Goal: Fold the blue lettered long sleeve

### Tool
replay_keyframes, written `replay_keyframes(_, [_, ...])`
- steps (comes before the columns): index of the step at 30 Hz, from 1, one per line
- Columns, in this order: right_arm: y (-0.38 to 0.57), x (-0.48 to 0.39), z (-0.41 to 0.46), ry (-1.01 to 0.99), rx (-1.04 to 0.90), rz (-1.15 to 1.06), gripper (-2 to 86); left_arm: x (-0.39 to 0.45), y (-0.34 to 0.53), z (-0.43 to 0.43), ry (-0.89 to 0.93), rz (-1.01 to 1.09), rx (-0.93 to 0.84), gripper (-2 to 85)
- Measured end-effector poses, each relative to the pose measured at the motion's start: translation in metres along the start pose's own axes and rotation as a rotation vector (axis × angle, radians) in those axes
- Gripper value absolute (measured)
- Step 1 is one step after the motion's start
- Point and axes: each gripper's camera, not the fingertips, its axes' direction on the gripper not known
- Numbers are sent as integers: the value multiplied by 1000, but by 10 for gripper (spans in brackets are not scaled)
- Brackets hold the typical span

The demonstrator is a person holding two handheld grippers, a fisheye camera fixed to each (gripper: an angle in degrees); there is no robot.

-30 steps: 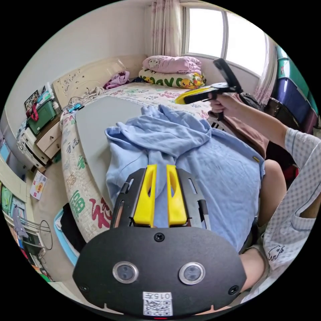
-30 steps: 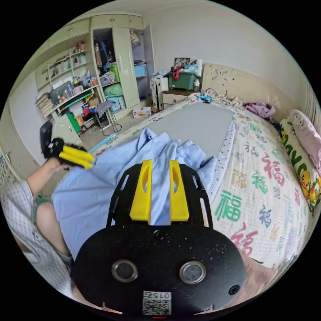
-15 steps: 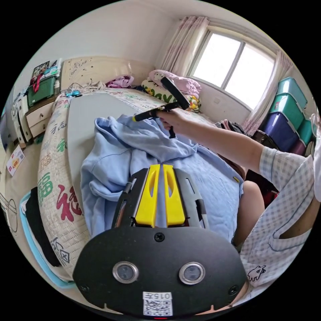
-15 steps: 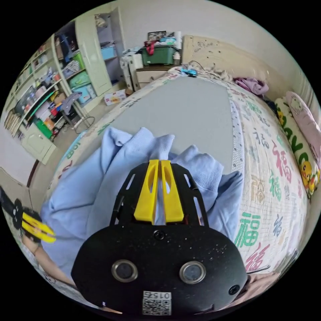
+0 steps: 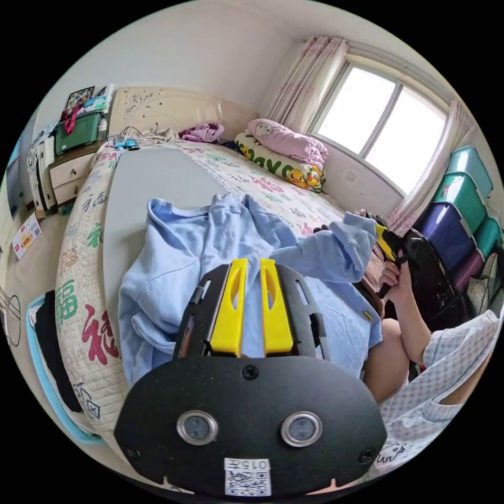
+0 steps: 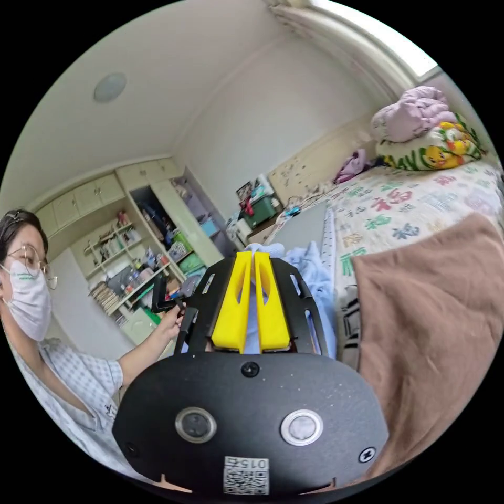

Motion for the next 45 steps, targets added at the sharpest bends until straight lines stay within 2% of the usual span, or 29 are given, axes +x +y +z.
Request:
replay_keyframes(2, [-1, 18, -17, 35, 8, 82, 0, -1, -20, 19, -1, -25, -43, 62])
replay_keyframes(5, [-20, 31, -17, -109, -49, 157, 1, -11, -62, 52, 3, -90, -67, 83])
replay_keyframes(7, [-34, 34, -14, -136, -77, 169, 1, -27, -99, 85, 21, -187, -54, 107])
replay_keyframes(10, [-53, 38, -10, -138, -92, 193, 1, -58, -135, 133, 19, -336, -73, 130])
replay_keyframes(14, [-81, 41, -3, -97, -96, 202, 1, -82, -158, 184, -16, -435, -127, 154])
replay_keyframes(18, [-98, 38, 14, -90, -95, 202, 0, -76, -159, 200, -165, -455, -113, 57])
replay_keyframes(20, [-102, 31, 30, -58, -90, 191, 0, -74, -159, 192, -120, -432, -92, 29])
replay_keyframes(22, [-105, 21, 39, -8, -49, 169, 0, -77, -155, 160, -35, -436, -16, 17])
replay_keyframes(24, [-113, 4, 49, 52, 16, 96, 0, -82, -150, 118, -33, -427, 53, 12])
replay_keyframes(28, [-167, -27, 98, 79, 80, 18, 0, -110, -132, -22, -138, -401, 228, 9])
replay_keyframes(31, [-245, -27, 123, 245, 121, -83, 2, -138, -99, -136, -298, -429, 370, 16])
replay_keyframes(32, [-275, -16, 126, 370, 169, -138, 2, -144, -90, -157, -345, -442, 393, 18])
replay_keyframes(33, [-299, 4, 132, 583, 193, -141, 3, -159, -69, -193, -458, -469, 413, 25])
replay_keyframes(34, [-310, 20, 136, 708, 182, -109, 4, -176, -44, -220, -597, -521, 380, 37])
replay_keyframes(35, [-324, 65, 144, 949, 96, 41, 6, -186, -31, -230, -667, -566, 347, 46])
replay_keyframes(36, [-327, 90, 146, 1041, 37, 122, 7, -206, 0, -245, -768, -684, 281, 64])
replay_keyframes(37, [-321, 132, 140, 1183, -38, 303, 4, -221, 30, -256, -787, -757, 255, 83])
replay_keyframes(38, [-302, 153, 125, 1214, 1, 430, 3, -226, 44, -260, -779, -773, 256, 84])
replay_keyframes(40, [-269, 155, 120, 1067, 115, 398, 4, -231, 81, -260, -769, -795, 277, 84])
replay_keyframes(42, [-249, 150, 150, 982, 107, 329, 4, -226, 80, -244, -753, -743, 269, 79])
replay_keyframes(45, [-225, 106, 256, 819, -17, 83, -1, -215, 40, -190, -600, -592, 204, 72])
